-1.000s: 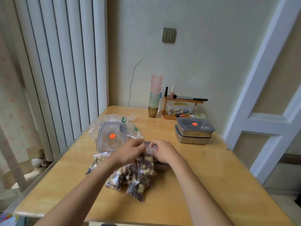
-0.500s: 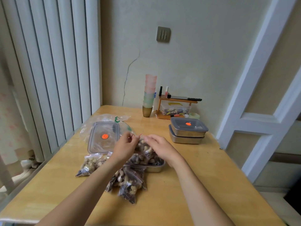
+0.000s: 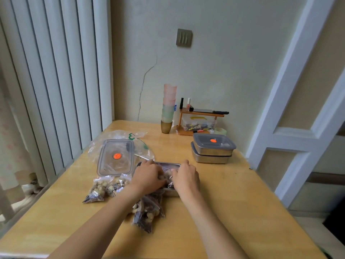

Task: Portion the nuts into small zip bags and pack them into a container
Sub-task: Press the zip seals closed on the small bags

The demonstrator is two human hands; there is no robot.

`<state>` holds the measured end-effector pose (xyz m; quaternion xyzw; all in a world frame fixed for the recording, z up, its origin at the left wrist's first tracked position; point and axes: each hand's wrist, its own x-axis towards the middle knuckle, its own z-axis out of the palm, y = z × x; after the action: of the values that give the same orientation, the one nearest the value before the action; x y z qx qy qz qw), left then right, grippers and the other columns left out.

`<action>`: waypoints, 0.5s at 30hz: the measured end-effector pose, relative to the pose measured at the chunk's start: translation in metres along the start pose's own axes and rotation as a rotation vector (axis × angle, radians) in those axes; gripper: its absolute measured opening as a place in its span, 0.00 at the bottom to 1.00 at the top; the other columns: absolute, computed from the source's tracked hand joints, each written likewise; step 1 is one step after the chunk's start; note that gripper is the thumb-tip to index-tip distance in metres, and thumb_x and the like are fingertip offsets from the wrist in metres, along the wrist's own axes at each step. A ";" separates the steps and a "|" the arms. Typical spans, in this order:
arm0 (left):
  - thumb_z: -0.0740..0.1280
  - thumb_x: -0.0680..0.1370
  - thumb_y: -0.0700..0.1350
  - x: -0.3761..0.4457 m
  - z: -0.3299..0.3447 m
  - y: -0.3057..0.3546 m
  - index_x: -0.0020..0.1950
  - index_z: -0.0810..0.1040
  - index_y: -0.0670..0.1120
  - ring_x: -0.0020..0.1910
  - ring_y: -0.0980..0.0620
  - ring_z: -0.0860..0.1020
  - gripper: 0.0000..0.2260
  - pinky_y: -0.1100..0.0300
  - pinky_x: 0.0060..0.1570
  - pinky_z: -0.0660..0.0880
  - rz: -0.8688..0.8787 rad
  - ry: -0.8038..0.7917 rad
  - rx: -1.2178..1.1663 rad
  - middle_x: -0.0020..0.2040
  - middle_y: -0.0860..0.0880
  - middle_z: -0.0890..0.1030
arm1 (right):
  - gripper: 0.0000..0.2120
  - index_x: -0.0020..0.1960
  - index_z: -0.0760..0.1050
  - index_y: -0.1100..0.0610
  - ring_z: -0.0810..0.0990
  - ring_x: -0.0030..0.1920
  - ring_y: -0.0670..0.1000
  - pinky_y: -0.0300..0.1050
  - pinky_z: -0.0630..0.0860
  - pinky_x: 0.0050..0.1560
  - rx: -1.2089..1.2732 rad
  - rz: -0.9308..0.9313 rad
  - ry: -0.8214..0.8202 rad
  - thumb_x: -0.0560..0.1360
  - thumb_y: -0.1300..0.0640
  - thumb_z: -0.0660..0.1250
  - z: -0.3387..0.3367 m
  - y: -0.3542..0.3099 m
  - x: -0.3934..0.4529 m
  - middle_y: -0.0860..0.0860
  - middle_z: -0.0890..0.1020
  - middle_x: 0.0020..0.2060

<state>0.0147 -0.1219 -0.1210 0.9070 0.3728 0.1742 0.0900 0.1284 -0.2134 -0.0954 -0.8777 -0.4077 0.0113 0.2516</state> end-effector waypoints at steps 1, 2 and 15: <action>0.68 0.75 0.60 0.000 0.001 0.000 0.50 0.85 0.54 0.57 0.49 0.70 0.12 0.57 0.57 0.71 0.019 0.007 0.027 0.51 0.51 0.75 | 0.17 0.65 0.68 0.59 0.81 0.58 0.60 0.50 0.75 0.47 -0.035 -0.004 0.020 0.83 0.49 0.65 0.000 -0.001 -0.002 0.59 0.81 0.58; 0.68 0.75 0.58 -0.001 0.001 0.001 0.48 0.85 0.52 0.56 0.49 0.70 0.12 0.58 0.57 0.71 0.043 0.010 0.041 0.47 0.52 0.73 | 0.16 0.65 0.67 0.58 0.82 0.58 0.61 0.51 0.77 0.47 -0.077 -0.015 0.039 0.84 0.50 0.65 0.000 -0.002 -0.003 0.58 0.82 0.57; 0.58 0.80 0.62 -0.010 0.004 -0.002 0.65 0.73 0.60 0.65 0.49 0.70 0.16 0.49 0.68 0.63 0.020 -0.017 0.101 0.56 0.51 0.72 | 0.14 0.68 0.74 0.56 0.78 0.63 0.57 0.50 0.75 0.58 -0.308 -0.098 -0.100 0.83 0.61 0.63 -0.010 -0.007 0.001 0.56 0.78 0.64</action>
<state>0.0086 -0.1278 -0.1282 0.9156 0.3710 0.1483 0.0454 0.1261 -0.2134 -0.0837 -0.8832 -0.4591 -0.0199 0.0937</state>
